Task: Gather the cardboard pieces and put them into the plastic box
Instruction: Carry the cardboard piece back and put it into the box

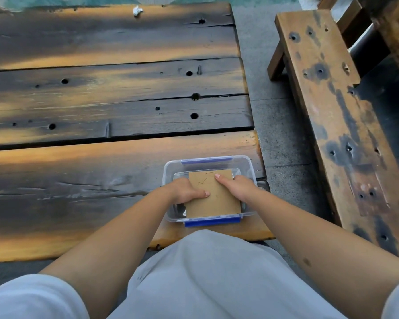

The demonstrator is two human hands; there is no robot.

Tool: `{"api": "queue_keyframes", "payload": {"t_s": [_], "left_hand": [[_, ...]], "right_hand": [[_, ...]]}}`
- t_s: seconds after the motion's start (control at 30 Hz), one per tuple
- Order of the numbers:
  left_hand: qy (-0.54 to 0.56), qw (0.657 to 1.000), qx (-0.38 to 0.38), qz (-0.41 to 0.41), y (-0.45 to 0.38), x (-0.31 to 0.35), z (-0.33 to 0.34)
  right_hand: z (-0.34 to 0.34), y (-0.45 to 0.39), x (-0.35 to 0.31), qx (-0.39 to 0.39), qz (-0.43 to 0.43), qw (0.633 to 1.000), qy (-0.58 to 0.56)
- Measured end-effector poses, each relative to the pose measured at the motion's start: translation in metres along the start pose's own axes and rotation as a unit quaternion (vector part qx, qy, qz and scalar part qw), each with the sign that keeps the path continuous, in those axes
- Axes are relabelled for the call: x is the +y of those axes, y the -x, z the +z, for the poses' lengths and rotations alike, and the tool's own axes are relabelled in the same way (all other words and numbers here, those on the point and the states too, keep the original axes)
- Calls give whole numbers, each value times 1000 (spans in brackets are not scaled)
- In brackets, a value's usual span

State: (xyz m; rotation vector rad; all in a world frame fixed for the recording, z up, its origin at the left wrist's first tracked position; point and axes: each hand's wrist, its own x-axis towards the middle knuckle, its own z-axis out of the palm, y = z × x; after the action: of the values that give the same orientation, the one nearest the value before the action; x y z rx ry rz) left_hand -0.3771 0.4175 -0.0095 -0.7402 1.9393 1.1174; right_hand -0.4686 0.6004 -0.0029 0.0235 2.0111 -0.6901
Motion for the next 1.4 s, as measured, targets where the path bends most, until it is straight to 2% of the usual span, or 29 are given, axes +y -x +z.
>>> {"api": "queue_keyframes", "payload": {"t_s": [0.17,0.23,0.33,0.4,0.47,0.53,0.57,0.7,1.07,1.17,1.23,1.3,1.37,1.4], "left_hand": [[54,998,-25,18,8,-4,5],[128,991,-31,12,13,-5,6],[251,968,-4,-12,23,-5,9],[358,933,13,-36,30,-4,13],[476,878,15,-60,37,-3,20],[541,838,-2,-68,40,-4,29],[554,830,-10,-65,41,-4,34],[555,829,-4,-70,44,0,39],[501,863,-1,-61,55,0,31],[510,858,1,-58,55,-2,29],[517,854,-1,-53,57,-3,29],[521,852,-2,-49,57,-5,31],[519,854,-2,-45,56,-5,32],[516,855,0,-44,55,-5,33]], "right_hand": [[-4,5,-7,-20,33,999,-19],[-5,9,-5,-29,54,994,-89],[-6,17,1,-52,83,967,-237],[-7,22,6,-60,86,945,-310],[-7,24,12,-58,91,934,-342],[-6,25,13,-65,102,929,-349],[-4,26,12,-70,104,928,-350],[2,26,8,-77,83,938,-328],[-2,45,1,-94,85,941,-315],[1,54,3,-10,73,969,-236],[0,56,13,67,-30,985,-159],[-4,60,27,144,-139,971,-129],[-8,60,40,193,-161,960,-128],[-9,58,45,193,-152,961,-124]]}}
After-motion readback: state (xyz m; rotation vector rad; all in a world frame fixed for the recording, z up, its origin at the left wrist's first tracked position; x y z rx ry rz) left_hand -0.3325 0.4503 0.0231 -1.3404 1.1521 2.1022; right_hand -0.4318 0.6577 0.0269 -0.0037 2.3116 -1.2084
